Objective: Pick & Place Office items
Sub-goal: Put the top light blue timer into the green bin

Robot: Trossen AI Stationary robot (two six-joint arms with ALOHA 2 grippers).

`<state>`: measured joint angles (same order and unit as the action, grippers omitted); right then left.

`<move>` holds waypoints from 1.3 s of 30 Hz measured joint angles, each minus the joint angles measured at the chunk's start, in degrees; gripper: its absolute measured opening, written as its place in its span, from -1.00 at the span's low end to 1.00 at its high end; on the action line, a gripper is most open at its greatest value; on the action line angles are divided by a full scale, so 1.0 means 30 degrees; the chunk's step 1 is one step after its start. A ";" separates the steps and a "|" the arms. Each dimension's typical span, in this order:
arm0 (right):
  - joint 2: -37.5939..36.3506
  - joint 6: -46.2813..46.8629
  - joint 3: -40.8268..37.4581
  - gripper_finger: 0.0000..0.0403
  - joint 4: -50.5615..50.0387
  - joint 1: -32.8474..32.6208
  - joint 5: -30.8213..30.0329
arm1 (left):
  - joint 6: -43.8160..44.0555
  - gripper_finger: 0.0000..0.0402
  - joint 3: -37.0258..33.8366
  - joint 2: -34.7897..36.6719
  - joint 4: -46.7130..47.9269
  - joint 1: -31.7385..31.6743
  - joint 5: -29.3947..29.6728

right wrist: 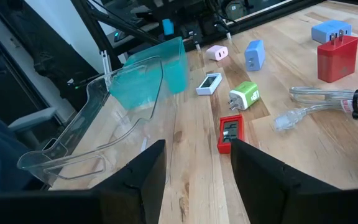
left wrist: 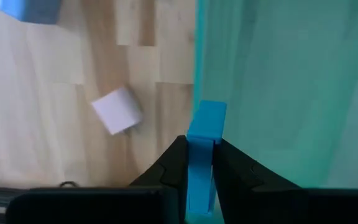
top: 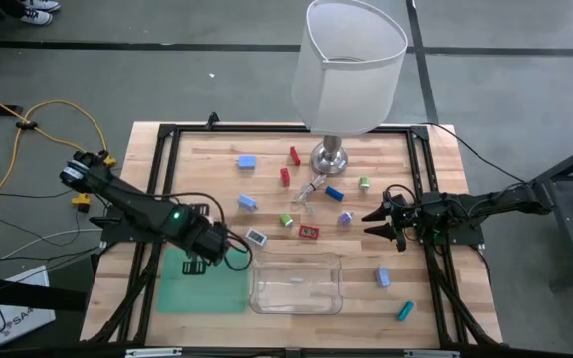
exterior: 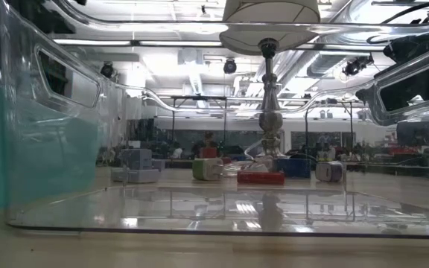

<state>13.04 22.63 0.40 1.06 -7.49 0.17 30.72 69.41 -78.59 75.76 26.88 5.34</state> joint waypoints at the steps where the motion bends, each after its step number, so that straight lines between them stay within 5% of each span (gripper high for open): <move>1: 0.0000 0.0000 0.0000 -0.18 0.0001 0.0000 0.0005 | 0.0372 -0.75 0.0000 0.0000 -0.0133 0.0160 -0.0180; 8: 0.0000 0.0000 0.0000 -0.18 -0.0006 0.0000 -0.0001 | 0.2475 -0.75 0.0000 -0.0956 -0.0723 0.1264 -0.1215; 19: 0.0000 0.0000 0.0000 -0.18 -0.0004 0.0000 0.0000 | 0.2138 -0.75 -0.0007 -0.4791 -0.2966 0.2747 -0.6098; 39: 0.0000 0.0000 0.0000 -0.18 -0.0006 0.0000 0.0002 | 0.1679 -0.75 -0.1132 -0.4965 -0.8118 0.3524 -0.4235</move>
<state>13.04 22.63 0.40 1.04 -7.49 0.17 35.76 66.01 -93.48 51.41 37.45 -7.37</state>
